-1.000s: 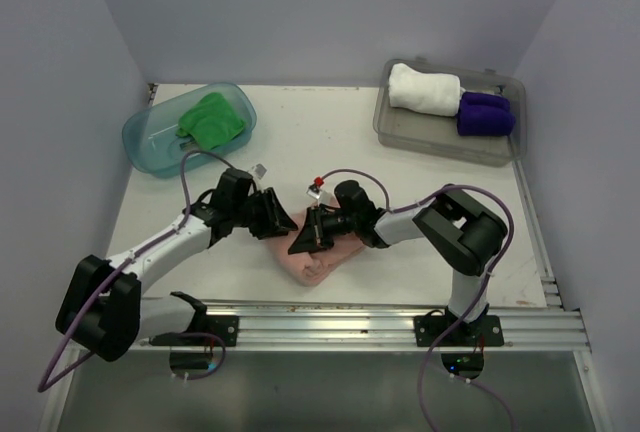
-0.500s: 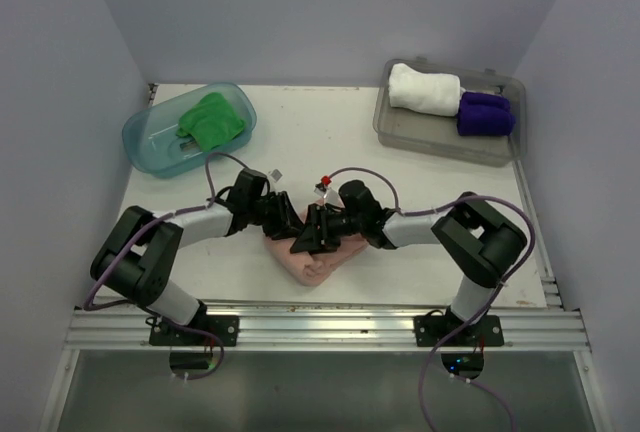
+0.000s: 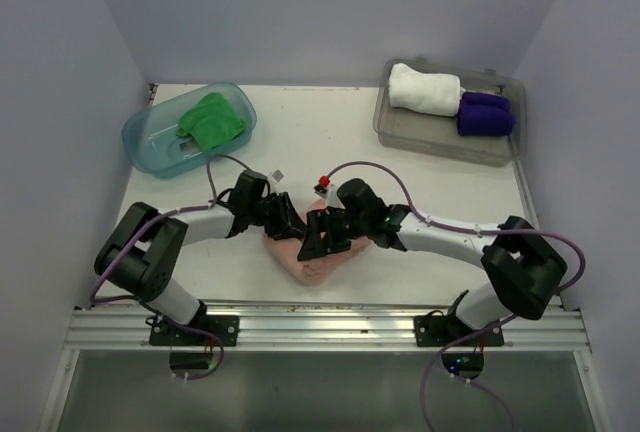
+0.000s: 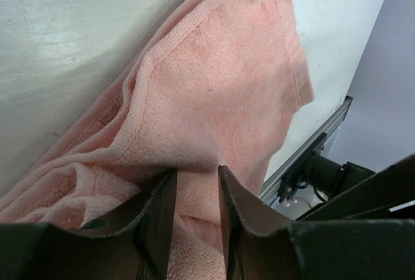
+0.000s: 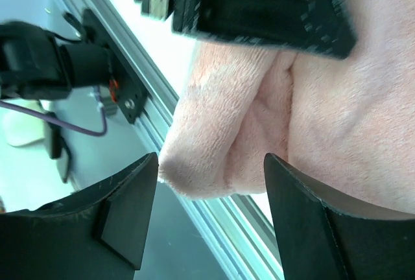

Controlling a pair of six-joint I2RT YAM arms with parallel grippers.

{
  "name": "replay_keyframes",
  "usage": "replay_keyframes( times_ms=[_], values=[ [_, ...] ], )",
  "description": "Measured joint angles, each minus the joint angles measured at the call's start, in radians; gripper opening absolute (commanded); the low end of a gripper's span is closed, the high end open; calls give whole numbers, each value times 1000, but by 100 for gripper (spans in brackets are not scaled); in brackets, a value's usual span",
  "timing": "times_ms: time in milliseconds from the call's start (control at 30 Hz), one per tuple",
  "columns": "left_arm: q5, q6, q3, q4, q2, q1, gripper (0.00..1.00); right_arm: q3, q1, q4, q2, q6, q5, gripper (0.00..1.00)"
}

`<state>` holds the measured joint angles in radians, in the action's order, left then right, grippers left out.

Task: Roll the towels
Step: Roll the towel

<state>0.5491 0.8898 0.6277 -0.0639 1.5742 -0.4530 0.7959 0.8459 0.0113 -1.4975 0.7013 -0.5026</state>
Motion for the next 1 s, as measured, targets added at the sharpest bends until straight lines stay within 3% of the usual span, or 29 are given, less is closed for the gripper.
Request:
replay_keyframes(
  times_ms=[300, 433, 533, 667, 700, 733, 1000],
  values=[
    [10, 12, -6, -26, 10, 0, 36, 124, 172, -187, -13, -112, 182, 68],
    [10, 12, -9, -31, 10, 0, 36, 148, 180, -216, -26, -138, 241, 67],
    [13, 13, -11, -36, 10, 0, 35, 159, 179, -229, -57, -153, 267, 60],
    [16, 17, -20, -49, 10, 0, 35, 159, 179, -219, -102, -150, 252, 26],
    [16, 17, -21, -50, 8, 0, 35, 156, 179, -204, -109, -141, 241, 9],
    [16, 16, -22, -50, 7, 0, 35, 147, 178, -182, -114, -133, 228, 3],
    [-47, 3, -16, 89, -105, 0, 39, -17, 77, 68, -116, 7, 56, 0]
  ],
)
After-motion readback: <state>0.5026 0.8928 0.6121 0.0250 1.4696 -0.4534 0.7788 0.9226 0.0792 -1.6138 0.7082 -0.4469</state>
